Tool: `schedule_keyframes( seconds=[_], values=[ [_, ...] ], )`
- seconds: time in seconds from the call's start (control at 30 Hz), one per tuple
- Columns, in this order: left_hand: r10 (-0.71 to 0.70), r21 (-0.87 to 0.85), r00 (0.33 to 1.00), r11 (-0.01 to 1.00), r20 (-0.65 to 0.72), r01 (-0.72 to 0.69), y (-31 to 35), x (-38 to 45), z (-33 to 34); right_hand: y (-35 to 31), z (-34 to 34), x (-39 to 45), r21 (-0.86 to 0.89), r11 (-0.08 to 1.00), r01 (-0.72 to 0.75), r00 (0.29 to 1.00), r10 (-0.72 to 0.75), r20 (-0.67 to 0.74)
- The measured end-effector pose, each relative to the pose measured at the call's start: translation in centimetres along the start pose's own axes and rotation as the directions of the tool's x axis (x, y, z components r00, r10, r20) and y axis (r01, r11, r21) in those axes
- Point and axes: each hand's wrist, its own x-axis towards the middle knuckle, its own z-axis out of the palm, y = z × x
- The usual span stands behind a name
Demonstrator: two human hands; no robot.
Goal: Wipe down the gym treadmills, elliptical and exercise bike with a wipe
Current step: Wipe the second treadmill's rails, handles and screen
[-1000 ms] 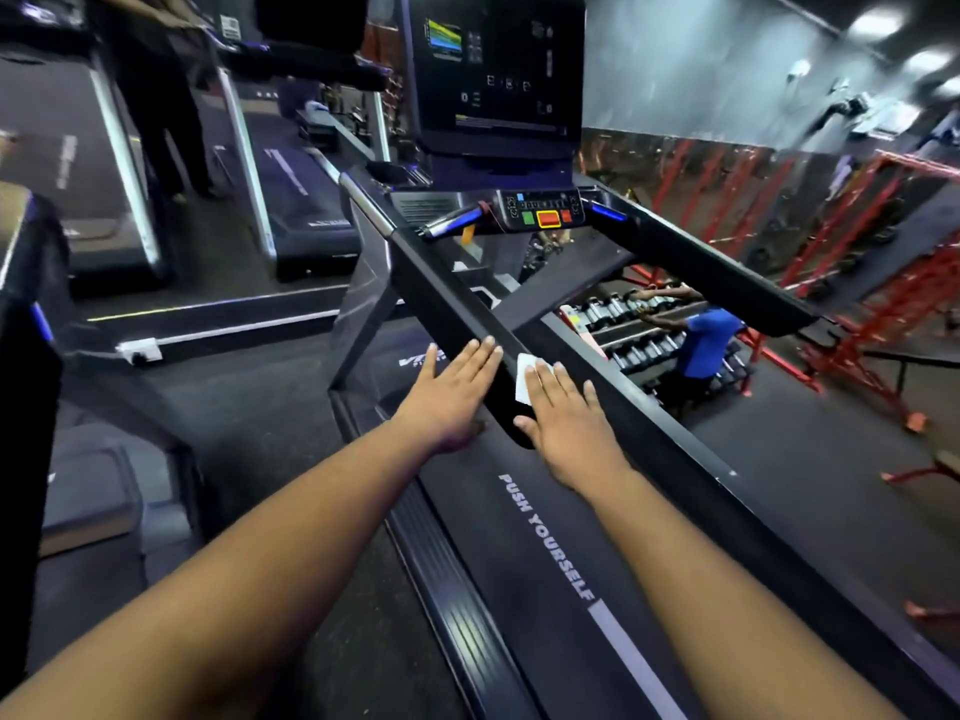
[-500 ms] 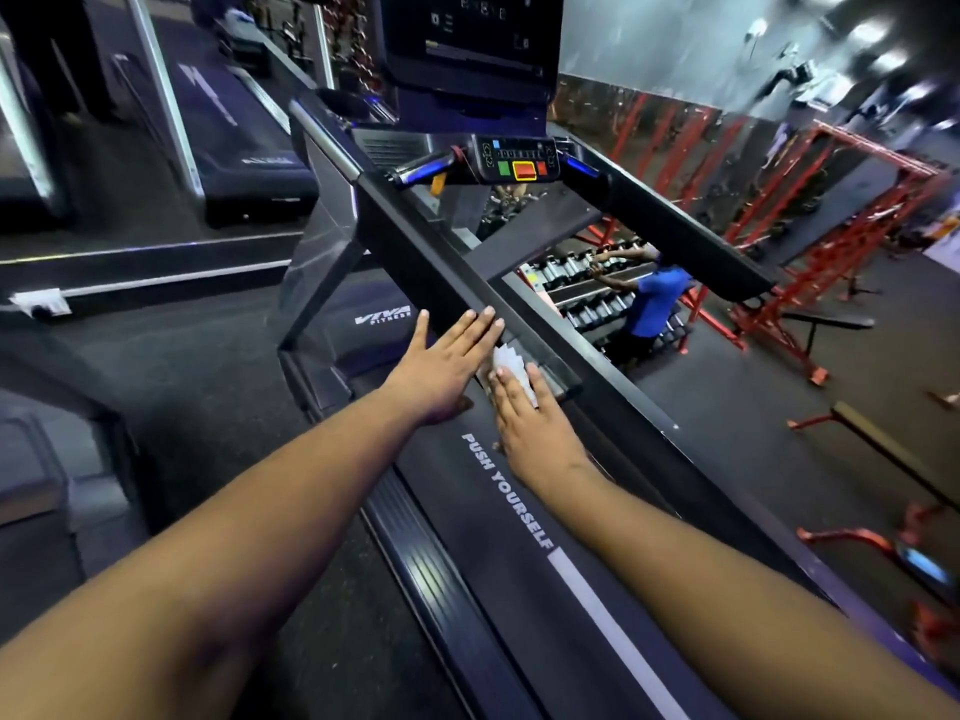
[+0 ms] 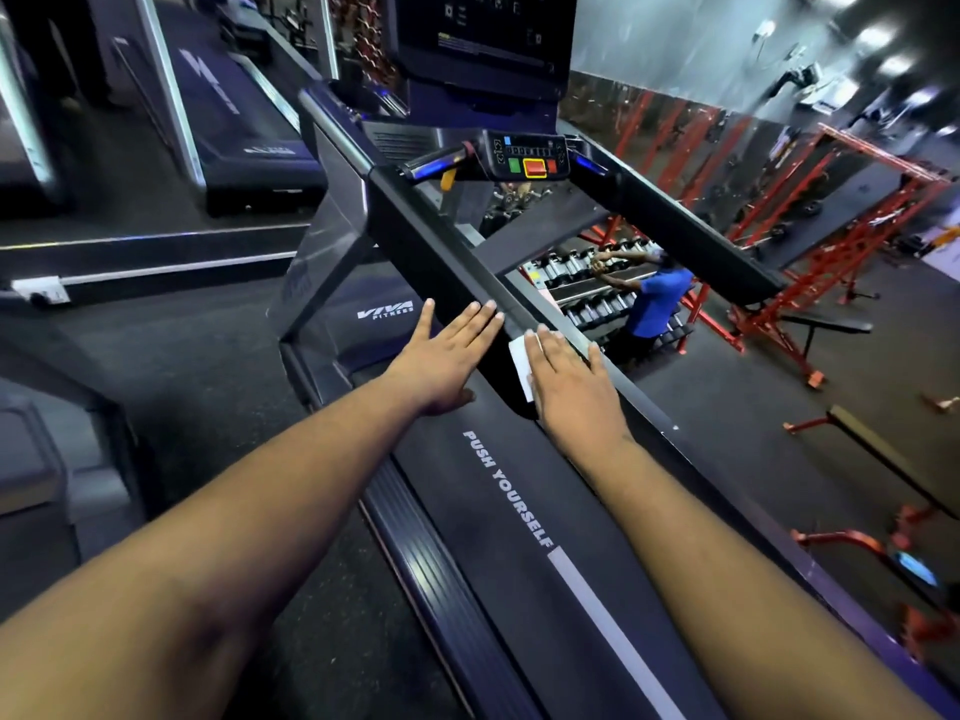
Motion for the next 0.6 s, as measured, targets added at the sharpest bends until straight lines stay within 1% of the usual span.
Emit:
schedule_keyframes(
  seconds=[0.07,0.13,0.17,0.23,0.33,0.4,0.47,0.5,0.53,0.57,0.6],
  values=[
    [0.003,0.001,1.000,1.000,0.008,-0.003,0.0,0.2,0.0,-0.1,0.3,-0.7,-0.004,1.000,-0.026,1.000,0.026,-0.011],
    [0.003,-0.009,1.000,1.000,0.006,-0.003,-0.1,0.3,0.3,0.0,0.9,-3.1,-0.065,0.998,-0.020,0.999,0.018,-0.036],
    [-0.002,-0.009,1.000,1.000,-0.001,0.002,-0.2,0.3,0.6,0.2,1.3,-4.4,-0.111,0.994,-0.004,0.999,0.000,-0.033],
    [-0.002,-0.012,1.000,1.000,-0.010,0.002,-0.3,0.3,0.9,0.1,1.6,-5.5,-0.259,0.965,0.043,0.999,-0.049,-0.017],
    [0.005,0.005,1.000,1.000,-0.022,-0.005,-0.3,0.6,1.4,-1.6,2.5,-3.7,-0.422,0.894,0.153,0.988,-0.129,0.086],
    [0.013,0.011,0.999,1.000,-0.046,-0.012,-0.8,0.6,1.6,-3.4,3.1,-2.3,-0.522,0.821,0.230,0.972,-0.164,0.170],
    [0.019,0.009,0.998,1.000,-0.053,-0.019,-1.2,0.7,1.7,-4.3,3.1,-1.5,-0.613,0.735,0.290,0.953,-0.167,0.252],
    [0.018,0.012,0.998,1.000,-0.055,-0.018,-1.3,0.7,1.8,-4.4,2.9,-1.5,-0.633,0.707,0.316,0.945,-0.174,0.277],
    [0.016,0.017,0.998,1.000,-0.055,-0.015,-1.4,0.7,1.8,-4.2,2.5,-1.7,-0.633,0.701,0.330,0.940,-0.185,0.286],
    [0.014,0.014,0.998,1.000,-0.056,-0.014,-1.4,0.7,1.7,-3.7,1.9,-2.1,-0.606,0.726,0.326,0.941,-0.189,0.280],
    [0.009,0.009,0.998,1.000,-0.058,-0.009,-1.5,0.8,1.6,-2.9,1.4,-2.4,-0.551,0.779,0.300,0.950,-0.190,0.249]
  ],
)
